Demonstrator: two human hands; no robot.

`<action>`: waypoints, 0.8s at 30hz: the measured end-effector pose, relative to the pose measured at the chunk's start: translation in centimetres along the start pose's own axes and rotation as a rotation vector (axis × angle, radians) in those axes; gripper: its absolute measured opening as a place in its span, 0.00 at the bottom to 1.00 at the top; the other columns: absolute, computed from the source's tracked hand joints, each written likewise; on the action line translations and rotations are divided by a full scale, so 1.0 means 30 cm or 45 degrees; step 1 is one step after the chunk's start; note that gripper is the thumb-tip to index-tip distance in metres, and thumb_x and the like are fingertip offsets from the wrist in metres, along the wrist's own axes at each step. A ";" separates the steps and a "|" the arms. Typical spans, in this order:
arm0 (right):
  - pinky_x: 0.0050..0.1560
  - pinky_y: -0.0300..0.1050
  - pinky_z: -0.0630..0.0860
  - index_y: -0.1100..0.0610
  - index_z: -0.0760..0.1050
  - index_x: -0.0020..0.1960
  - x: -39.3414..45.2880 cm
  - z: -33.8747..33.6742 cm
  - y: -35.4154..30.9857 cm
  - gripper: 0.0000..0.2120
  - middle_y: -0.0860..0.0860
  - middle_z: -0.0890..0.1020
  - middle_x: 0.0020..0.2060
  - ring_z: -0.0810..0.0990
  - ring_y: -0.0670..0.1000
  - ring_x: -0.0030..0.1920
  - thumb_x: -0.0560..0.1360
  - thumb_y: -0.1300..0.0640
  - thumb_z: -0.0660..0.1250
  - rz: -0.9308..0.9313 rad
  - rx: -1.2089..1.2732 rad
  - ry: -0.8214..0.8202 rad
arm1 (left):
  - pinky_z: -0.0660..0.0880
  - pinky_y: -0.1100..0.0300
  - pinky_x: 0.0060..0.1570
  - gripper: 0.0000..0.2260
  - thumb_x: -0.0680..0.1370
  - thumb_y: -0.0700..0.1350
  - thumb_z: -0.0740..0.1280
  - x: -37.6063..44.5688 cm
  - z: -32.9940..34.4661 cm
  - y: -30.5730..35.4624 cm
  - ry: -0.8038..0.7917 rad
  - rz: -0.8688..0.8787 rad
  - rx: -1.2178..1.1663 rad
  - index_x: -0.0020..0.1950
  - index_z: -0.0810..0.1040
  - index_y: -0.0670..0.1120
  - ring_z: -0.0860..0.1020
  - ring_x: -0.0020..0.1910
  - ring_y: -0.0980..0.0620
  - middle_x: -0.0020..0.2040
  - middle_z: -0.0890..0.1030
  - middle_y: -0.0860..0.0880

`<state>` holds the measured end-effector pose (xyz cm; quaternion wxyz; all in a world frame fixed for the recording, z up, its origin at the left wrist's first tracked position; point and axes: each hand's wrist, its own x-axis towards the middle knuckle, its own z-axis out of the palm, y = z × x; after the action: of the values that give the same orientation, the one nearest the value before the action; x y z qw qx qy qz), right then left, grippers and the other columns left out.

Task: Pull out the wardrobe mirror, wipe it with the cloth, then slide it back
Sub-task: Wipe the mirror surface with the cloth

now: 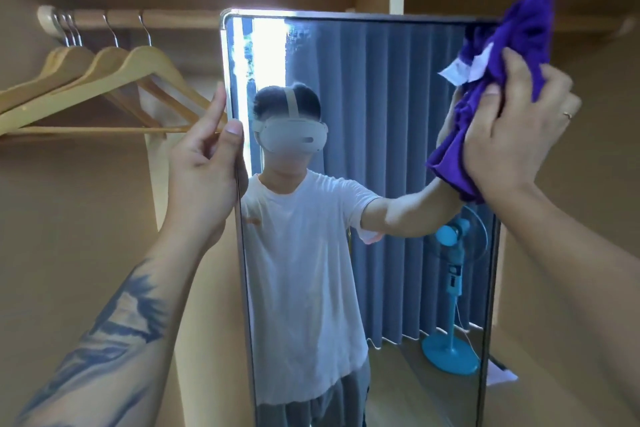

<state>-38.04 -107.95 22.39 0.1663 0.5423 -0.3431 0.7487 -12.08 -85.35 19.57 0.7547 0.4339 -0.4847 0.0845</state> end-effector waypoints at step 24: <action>0.59 0.57 0.75 0.47 0.83 0.67 -0.323 0.010 -0.643 0.20 0.53 0.84 0.61 0.82 0.62 0.57 0.76 0.54 0.70 -0.719 0.230 -0.070 | 0.80 0.43 0.41 0.14 0.85 0.37 0.62 -0.035 -0.035 0.048 -0.175 -0.175 -0.090 0.64 0.81 0.52 0.83 0.44 0.46 0.49 0.85 0.47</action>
<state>-22.39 -93.28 19.92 0.3098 0.6488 -0.1152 0.6854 -12.71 -83.38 19.40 0.7386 0.4440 -0.5071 -0.0146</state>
